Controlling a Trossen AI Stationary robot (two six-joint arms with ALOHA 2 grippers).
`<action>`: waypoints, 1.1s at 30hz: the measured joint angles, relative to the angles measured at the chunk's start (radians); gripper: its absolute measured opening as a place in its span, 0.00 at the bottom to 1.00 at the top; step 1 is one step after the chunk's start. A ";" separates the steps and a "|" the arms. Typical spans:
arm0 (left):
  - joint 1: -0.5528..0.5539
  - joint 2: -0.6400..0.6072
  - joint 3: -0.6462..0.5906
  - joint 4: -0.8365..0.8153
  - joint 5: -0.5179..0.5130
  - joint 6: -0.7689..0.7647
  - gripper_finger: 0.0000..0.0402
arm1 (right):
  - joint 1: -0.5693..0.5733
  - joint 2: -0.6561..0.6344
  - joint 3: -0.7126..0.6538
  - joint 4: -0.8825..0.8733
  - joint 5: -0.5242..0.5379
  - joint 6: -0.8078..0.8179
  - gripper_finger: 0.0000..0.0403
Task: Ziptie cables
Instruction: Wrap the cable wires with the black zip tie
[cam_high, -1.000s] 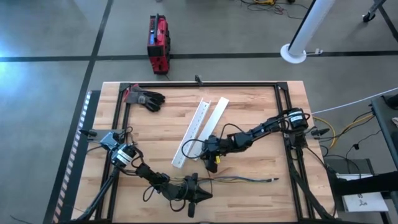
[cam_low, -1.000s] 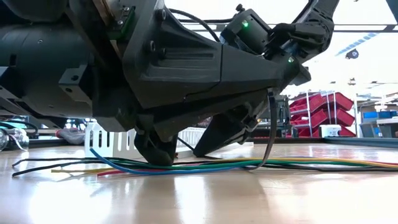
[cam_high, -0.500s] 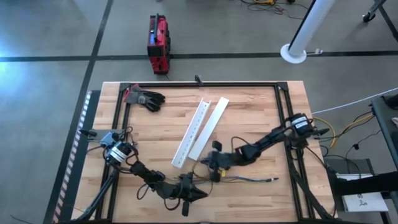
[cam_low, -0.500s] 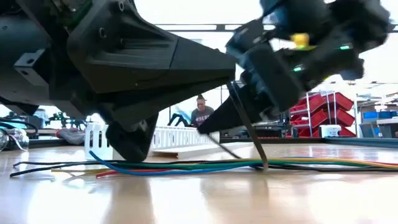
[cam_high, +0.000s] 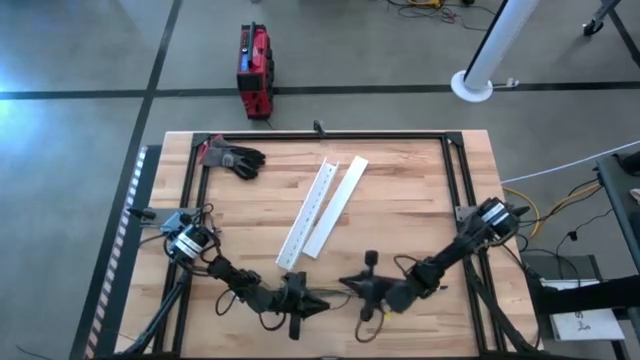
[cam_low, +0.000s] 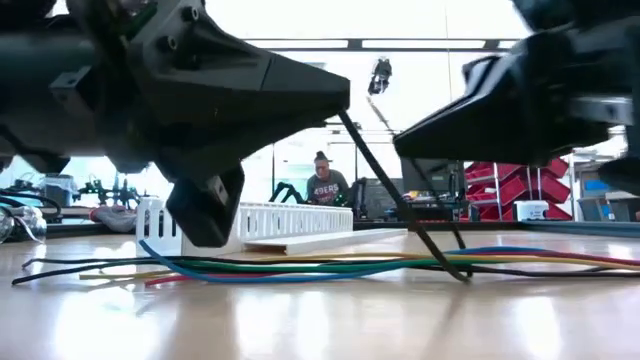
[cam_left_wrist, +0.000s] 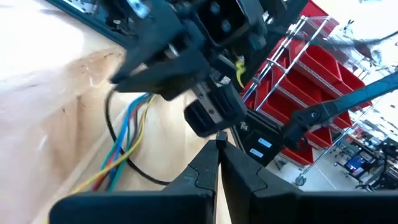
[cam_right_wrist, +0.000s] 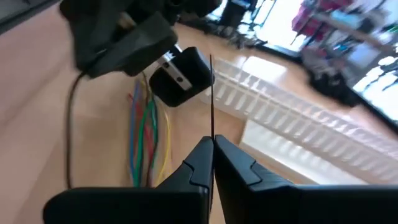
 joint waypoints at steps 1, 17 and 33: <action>0.000 -0.007 -0.006 0.000 0.000 0.000 0.00 | 0.015 0.000 0.000 -0.001 0.030 -0.021 0.00; 0.021 -0.032 0.013 0.003 0.109 0.069 0.00 | 0.045 0.098 0.167 -0.081 0.053 -0.260 0.00; 0.018 -0.032 0.002 0.001 0.113 0.079 0.00 | 0.084 0.098 0.173 -0.077 0.076 -0.258 0.00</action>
